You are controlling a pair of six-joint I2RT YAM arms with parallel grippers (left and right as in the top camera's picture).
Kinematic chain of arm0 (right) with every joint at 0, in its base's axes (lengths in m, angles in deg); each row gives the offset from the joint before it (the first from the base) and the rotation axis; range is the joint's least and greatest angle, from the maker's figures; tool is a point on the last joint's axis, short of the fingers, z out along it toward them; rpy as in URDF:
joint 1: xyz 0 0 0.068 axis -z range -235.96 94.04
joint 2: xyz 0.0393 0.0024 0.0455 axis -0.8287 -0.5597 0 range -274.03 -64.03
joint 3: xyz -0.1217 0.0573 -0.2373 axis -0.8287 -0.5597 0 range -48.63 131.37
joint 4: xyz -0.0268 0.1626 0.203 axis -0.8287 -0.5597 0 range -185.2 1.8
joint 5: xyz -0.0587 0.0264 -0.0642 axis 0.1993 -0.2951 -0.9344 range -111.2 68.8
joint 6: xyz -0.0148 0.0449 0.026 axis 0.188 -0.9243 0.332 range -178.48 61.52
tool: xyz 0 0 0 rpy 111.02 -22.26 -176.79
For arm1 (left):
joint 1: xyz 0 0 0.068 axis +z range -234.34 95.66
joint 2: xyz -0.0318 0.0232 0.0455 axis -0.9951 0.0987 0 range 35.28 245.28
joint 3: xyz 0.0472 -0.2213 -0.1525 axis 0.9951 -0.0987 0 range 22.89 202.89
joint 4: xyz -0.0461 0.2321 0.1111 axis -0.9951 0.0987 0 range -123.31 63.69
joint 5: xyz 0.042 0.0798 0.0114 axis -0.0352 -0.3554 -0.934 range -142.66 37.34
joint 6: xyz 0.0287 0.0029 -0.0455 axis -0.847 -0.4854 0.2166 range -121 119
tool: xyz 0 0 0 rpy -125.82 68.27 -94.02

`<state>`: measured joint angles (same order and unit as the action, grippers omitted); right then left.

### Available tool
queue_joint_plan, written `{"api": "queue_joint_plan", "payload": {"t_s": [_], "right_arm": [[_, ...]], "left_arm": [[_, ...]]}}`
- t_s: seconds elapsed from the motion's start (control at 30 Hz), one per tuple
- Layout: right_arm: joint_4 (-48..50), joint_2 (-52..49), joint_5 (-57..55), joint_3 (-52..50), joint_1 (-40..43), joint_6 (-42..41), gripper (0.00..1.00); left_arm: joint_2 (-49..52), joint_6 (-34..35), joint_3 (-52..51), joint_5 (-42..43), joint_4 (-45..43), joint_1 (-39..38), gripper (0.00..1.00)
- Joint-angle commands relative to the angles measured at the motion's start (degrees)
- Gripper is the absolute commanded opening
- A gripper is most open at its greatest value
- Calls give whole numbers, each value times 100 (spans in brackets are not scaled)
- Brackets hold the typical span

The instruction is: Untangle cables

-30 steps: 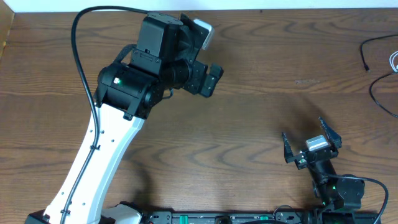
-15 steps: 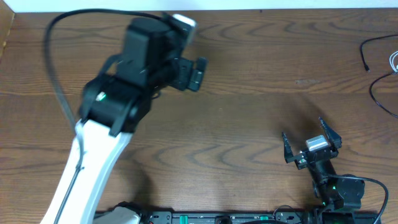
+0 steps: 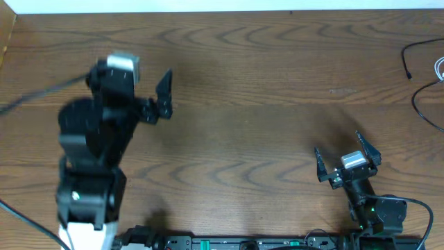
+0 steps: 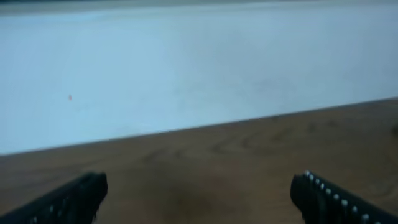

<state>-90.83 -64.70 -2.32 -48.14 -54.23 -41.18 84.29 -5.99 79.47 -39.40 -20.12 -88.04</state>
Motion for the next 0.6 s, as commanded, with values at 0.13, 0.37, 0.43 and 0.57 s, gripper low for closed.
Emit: {"api": "queue_joint_plan", "payload": {"t_s": [0.13, 0.37, 0.43, 0.57], "right_arm": [[-15, 37, 35, -17, -28, -55, 99], [-15, 37, 35, -17, -28, -55, 99], [-15, 37, 35, -17, -28, -55, 99], [-15, 37, 35, -17, -28, -55, 99]], "left_arm": [[-1252, -103, -2243, 42, -1543, 208, 99], [-2610, -227, -3893, -87, -2358, 210, 99], [-2992, -385, -4214, -87, -2358, 210, 99], [-3593, -619, -4719, -122, -2358, 210, 99]]}}
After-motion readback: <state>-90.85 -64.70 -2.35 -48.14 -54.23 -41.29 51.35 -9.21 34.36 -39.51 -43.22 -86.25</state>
